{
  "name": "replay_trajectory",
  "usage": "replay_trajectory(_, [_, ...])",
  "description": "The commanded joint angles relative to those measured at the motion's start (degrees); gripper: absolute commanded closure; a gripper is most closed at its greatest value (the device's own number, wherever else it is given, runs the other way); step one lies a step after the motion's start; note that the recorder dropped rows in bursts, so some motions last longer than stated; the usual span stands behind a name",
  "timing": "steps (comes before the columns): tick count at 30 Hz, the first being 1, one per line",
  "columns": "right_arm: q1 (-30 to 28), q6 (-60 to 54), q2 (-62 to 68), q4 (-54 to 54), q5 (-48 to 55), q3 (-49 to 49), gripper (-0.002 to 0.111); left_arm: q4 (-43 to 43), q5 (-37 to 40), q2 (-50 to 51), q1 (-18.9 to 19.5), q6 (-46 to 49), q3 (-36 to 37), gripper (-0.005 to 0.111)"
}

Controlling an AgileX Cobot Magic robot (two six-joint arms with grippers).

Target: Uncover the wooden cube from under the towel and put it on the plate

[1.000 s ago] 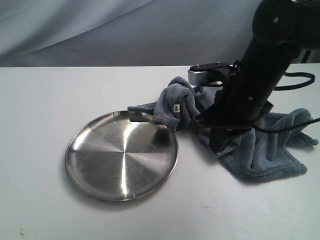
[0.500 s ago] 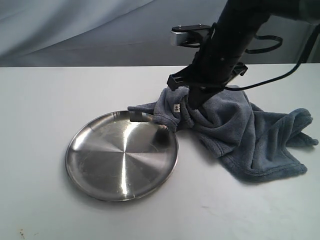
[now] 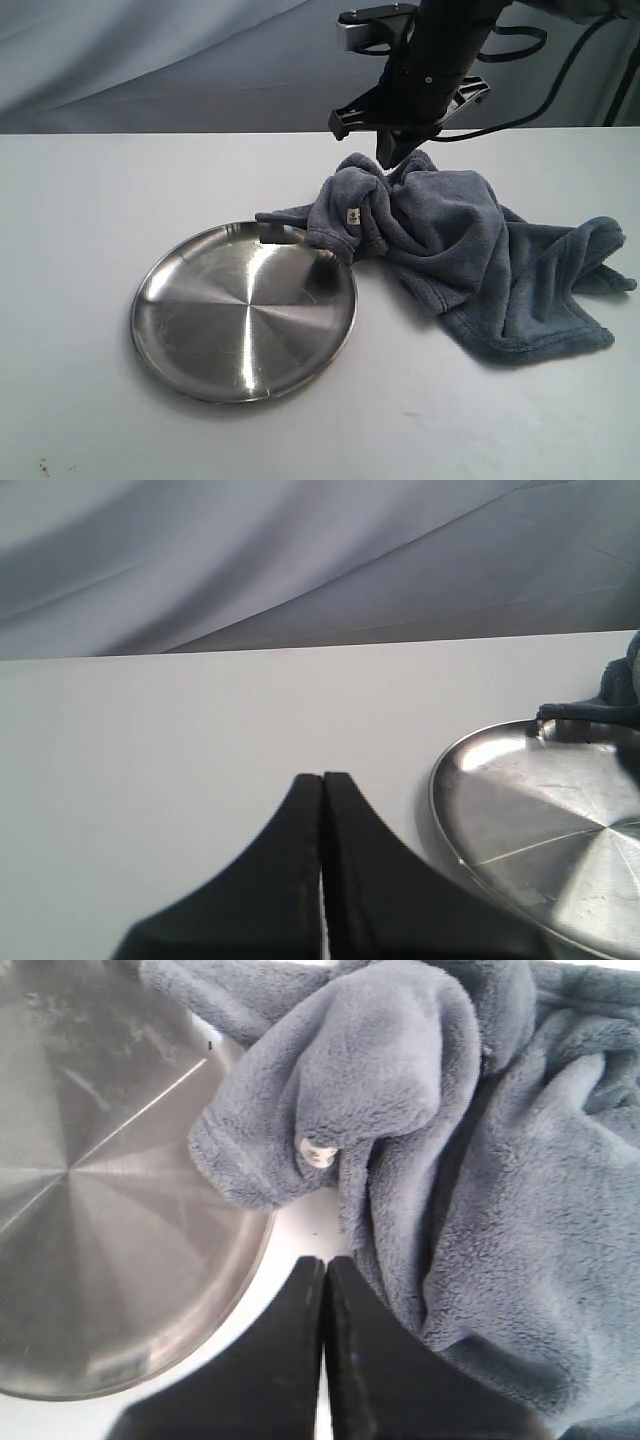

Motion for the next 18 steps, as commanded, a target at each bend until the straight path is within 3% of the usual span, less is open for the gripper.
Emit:
replay_trajectory(1, [-0.6,1.8,0.0,-4.7,0.2,-0.8,0.108,0.2,-0.8,-0.2,-0.3,-0.4,0.3,0.107])
replay_trajectory(8, [-7.8,2.0,0.0,0.6,0.2,-0.8,0.108,0.2,-0.8,-0.2,-0.3,-0.4,0.3,0.107])
replay_trajectory(12, [-11.9,1.9,0.0,-6.7,0.2,-0.8,0.108,0.2,-0.8,-0.2,-0.3,-0.4,0.3,0.107])
replay_trajectory(18, [-12.7,-3.7,-1.9,-2.1,0.2,3.4,0.108,0.2,-0.8,-0.2,-0.3,-0.4,0.3,0.107])
